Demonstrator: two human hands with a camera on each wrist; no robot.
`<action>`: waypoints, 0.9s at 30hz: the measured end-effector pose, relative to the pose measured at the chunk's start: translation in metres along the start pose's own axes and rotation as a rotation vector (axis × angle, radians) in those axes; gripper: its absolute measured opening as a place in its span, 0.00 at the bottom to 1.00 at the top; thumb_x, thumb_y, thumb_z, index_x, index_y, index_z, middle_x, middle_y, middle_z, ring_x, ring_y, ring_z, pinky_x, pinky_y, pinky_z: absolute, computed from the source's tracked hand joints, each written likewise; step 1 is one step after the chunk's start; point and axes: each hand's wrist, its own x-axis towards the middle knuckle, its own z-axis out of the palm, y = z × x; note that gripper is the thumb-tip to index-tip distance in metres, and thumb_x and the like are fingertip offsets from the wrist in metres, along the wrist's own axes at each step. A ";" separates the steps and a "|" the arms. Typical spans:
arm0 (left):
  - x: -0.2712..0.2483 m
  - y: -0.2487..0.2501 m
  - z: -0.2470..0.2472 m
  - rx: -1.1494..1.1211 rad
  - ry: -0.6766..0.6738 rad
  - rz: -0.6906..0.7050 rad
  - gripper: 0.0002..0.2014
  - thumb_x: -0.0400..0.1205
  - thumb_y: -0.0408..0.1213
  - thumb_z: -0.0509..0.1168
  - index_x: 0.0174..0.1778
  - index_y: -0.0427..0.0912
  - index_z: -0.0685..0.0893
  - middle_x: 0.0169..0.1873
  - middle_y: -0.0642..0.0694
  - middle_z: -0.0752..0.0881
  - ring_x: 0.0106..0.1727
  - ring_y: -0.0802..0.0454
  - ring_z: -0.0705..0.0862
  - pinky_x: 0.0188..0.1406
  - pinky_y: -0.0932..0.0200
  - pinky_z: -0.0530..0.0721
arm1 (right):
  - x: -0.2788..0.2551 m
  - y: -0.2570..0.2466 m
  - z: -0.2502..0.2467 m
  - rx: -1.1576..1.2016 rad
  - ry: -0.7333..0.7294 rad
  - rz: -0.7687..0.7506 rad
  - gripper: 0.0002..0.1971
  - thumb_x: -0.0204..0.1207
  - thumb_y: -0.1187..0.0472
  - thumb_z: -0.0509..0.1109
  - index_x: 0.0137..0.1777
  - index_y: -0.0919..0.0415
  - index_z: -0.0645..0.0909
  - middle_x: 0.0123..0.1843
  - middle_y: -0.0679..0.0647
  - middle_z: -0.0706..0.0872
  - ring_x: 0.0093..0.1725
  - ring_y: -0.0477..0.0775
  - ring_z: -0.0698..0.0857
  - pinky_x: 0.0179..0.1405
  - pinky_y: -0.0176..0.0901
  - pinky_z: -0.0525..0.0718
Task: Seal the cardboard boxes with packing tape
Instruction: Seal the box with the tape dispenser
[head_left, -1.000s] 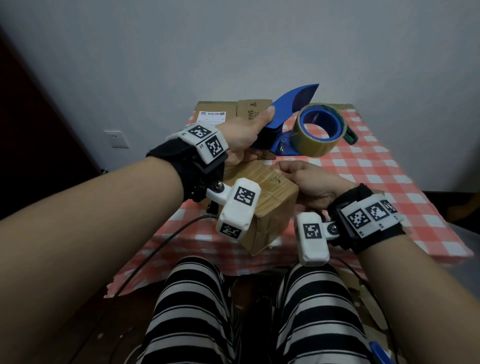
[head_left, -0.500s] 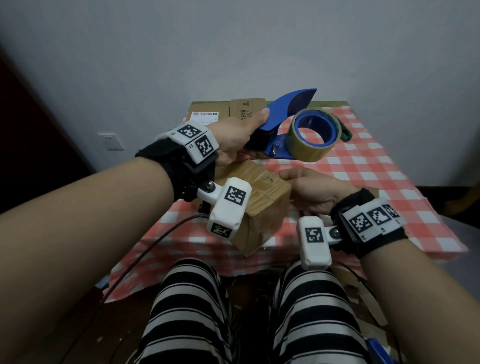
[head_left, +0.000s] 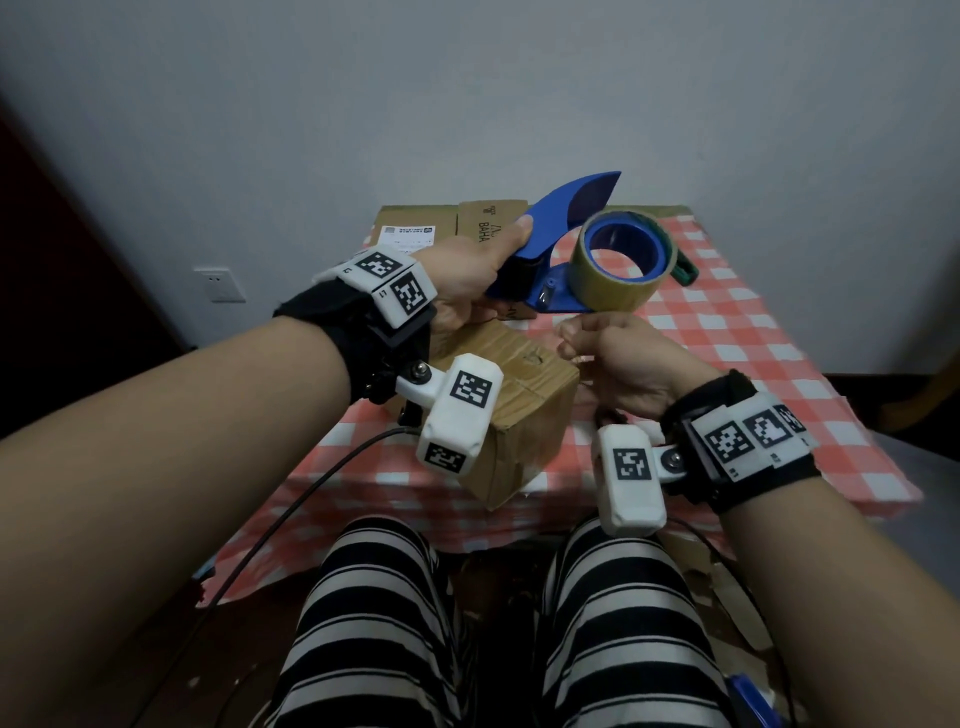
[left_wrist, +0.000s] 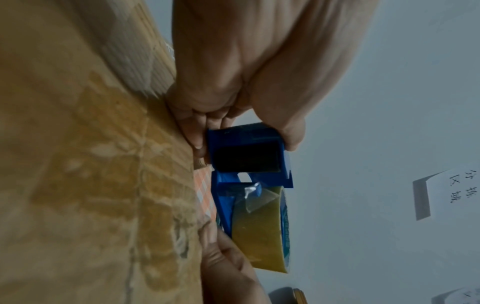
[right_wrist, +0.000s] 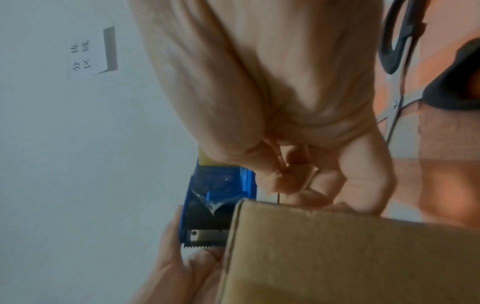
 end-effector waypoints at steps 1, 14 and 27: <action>-0.001 0.000 0.000 0.000 0.002 -0.005 0.27 0.83 0.63 0.56 0.62 0.42 0.79 0.53 0.43 0.87 0.49 0.48 0.83 0.41 0.64 0.76 | -0.001 0.000 0.000 0.028 0.014 0.001 0.12 0.86 0.71 0.56 0.44 0.62 0.77 0.33 0.54 0.77 0.32 0.49 0.77 0.36 0.49 0.86; -0.007 -0.002 -0.005 -0.025 0.011 -0.008 0.32 0.82 0.64 0.55 0.68 0.39 0.79 0.56 0.42 0.88 0.48 0.50 0.84 0.38 0.64 0.76 | -0.016 -0.007 0.002 0.009 -0.058 0.210 0.08 0.83 0.62 0.65 0.44 0.63 0.83 0.35 0.54 0.84 0.39 0.48 0.80 0.39 0.37 0.84; -0.012 0.001 -0.006 -0.091 0.040 -0.033 0.32 0.83 0.63 0.55 0.71 0.40 0.76 0.61 0.41 0.86 0.50 0.50 0.84 0.38 0.62 0.78 | -0.036 -0.020 0.026 -0.396 0.178 -0.195 0.13 0.88 0.58 0.58 0.41 0.61 0.71 0.48 0.68 0.86 0.41 0.63 0.86 0.48 0.64 0.88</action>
